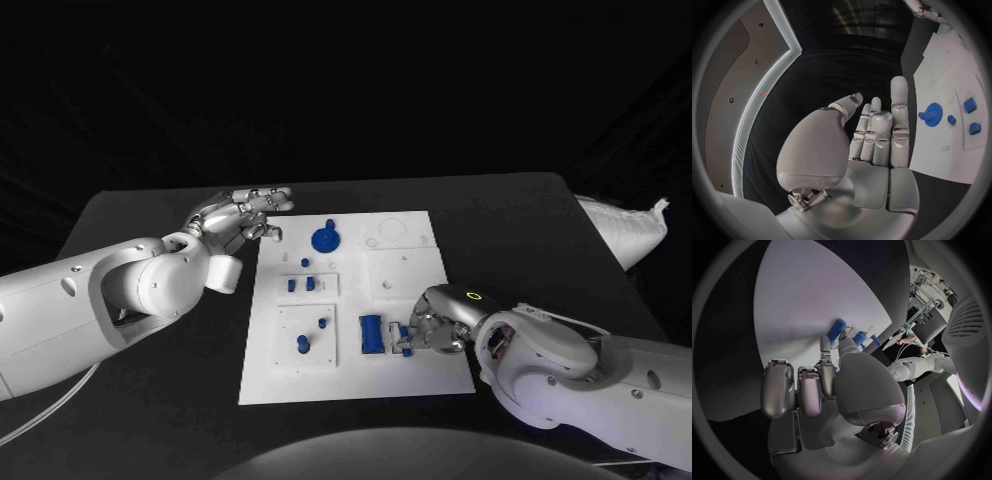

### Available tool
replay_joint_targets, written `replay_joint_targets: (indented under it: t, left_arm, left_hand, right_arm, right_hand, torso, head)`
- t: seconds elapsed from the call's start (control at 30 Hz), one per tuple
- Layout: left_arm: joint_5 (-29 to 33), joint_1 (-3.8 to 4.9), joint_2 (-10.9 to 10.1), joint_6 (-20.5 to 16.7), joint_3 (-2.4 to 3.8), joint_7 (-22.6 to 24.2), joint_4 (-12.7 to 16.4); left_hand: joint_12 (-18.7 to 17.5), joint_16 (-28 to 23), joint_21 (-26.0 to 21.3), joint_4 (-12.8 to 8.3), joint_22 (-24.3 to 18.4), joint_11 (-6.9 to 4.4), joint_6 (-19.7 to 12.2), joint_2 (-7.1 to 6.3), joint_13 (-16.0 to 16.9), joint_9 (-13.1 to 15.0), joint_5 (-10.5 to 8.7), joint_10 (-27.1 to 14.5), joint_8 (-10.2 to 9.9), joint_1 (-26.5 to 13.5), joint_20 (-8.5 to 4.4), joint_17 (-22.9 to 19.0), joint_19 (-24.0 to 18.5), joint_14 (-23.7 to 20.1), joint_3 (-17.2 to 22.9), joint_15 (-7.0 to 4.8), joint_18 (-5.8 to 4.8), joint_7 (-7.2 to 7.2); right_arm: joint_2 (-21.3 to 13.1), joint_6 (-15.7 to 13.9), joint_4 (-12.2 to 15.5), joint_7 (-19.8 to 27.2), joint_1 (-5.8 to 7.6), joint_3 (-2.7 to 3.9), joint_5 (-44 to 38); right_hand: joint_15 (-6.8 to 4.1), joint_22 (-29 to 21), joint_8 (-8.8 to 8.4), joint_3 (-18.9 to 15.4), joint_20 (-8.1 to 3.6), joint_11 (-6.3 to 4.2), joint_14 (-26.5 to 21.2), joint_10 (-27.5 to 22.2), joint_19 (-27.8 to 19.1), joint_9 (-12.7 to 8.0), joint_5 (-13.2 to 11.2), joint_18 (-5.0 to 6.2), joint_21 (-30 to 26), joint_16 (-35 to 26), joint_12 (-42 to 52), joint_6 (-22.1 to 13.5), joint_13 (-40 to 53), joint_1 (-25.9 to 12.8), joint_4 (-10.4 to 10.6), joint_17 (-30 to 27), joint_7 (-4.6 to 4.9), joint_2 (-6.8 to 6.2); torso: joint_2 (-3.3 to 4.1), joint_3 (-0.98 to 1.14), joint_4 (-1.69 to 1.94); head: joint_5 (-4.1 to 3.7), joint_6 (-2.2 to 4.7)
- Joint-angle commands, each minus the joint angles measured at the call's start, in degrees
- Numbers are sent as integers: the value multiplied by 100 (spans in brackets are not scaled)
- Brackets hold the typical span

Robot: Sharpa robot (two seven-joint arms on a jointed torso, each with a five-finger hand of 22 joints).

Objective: Assemble the parts on the task board

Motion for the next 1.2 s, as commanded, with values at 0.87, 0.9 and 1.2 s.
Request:
replay_joint_targets:
  t: [0.87, 0.9, 1.2]
  left_arm:
    - [21, -7, 13, 130, 1, -3, -15]
    - [21, -8, 14, 132, 1, -5, -16]
    - [21, -18, 16, 138, 0, -14, -16]
  left_hand:
    - [47, -9, -24, -21, -10, -17, -58, 20, 8, -3, 16, -47, 9, -25, 7, -17, -50, -50, -20, 12, 95, -1]
    - [47, -9, -24, -21, -10, -17, -58, 20, 8, -3, 16, -47, 9, -25, 7, -17, -50, -50, -20, 12, 95, -1]
    - [53, -10, -25, -22, -12, -16, -62, 21, 8, -4, 16, -54, 10, -24, 7, -23, -51, -53, -21, 12, 95, 1]
  right_arm:
    - [-71, 133, 7, -24, -15, -4, -80]
    - [-75, 124, 9, -22, -15, -3, -79]
    - [-88, -36, 11, 34, -15, 1, 0]
  right_hand:
    - [-27, 1, -40, 110, -17, -41, 482, 203, 47, 28, -176, -86, -8, 19, -3, 6, -187, 139, 44, 991, -18, 144]
    - [-27, 5, -41, 116, -16, -40, 482, 202, 48, 30, -185, -87, -6, 19, -5, 7, -188, 135, 47, 992, -17, 145]
    - [-3, 5, -67, 114, 2, -11, 482, 210, 48, 61, -255, -87, -10, 17, 5, 8, -175, -224, 319, 991, 14, 109]
  torso:
    - [10, 0, 0]
    - [10, 1, -2]
    - [14, -4, -1]
  head:
    - [-45, -68]
    - [-44, -68]
    - [-59, -27]
